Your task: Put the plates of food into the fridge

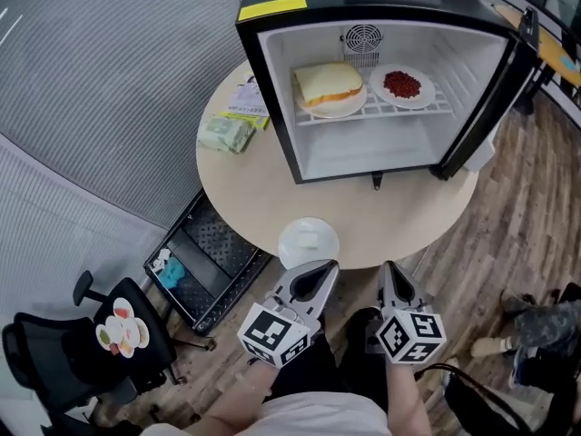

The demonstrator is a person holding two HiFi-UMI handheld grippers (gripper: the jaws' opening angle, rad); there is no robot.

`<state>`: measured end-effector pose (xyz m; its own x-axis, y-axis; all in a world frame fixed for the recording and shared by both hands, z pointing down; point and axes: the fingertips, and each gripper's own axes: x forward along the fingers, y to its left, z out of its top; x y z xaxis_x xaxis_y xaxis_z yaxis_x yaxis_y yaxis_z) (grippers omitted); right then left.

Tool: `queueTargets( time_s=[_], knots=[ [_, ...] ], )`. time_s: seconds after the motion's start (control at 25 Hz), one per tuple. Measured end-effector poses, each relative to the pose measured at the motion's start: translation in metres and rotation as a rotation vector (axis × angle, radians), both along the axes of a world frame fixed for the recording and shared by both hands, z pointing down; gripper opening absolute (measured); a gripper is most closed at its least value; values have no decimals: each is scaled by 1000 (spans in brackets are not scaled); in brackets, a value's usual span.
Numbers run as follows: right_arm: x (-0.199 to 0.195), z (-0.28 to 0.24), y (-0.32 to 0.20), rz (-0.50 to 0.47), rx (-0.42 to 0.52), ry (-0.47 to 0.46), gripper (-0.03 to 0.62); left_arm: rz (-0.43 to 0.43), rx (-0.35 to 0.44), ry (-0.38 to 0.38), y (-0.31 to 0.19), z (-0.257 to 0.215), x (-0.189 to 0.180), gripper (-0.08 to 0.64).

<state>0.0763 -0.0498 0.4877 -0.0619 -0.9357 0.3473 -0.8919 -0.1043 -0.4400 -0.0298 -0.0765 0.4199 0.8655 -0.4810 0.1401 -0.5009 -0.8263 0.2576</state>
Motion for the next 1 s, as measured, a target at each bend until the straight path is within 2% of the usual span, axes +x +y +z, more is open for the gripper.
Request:
queueTargets(
  time_s=[0.16, 0.36, 0.6, 0.84, 1.0],
  knots=[
    [-28, 4, -2, 14, -4, -11, 8, 12, -32, -5, -8, 10, -29, 3],
    [-63, 14, -1, 10, -22, -16, 8, 53, -37, -4, -14, 18, -48, 3],
    [-92, 29, -1, 21, -38, -84, 8, 60, -38, -8, -24, 25, -75, 5],
    [-105, 53, -6, 78, -88, -172, 9, 25, -79, -25, -35, 45, -108, 5],
    [-117, 76, -9, 105, -115, -314, 12, 13, -102, -28, -43, 63, -120, 3]
  ],
)
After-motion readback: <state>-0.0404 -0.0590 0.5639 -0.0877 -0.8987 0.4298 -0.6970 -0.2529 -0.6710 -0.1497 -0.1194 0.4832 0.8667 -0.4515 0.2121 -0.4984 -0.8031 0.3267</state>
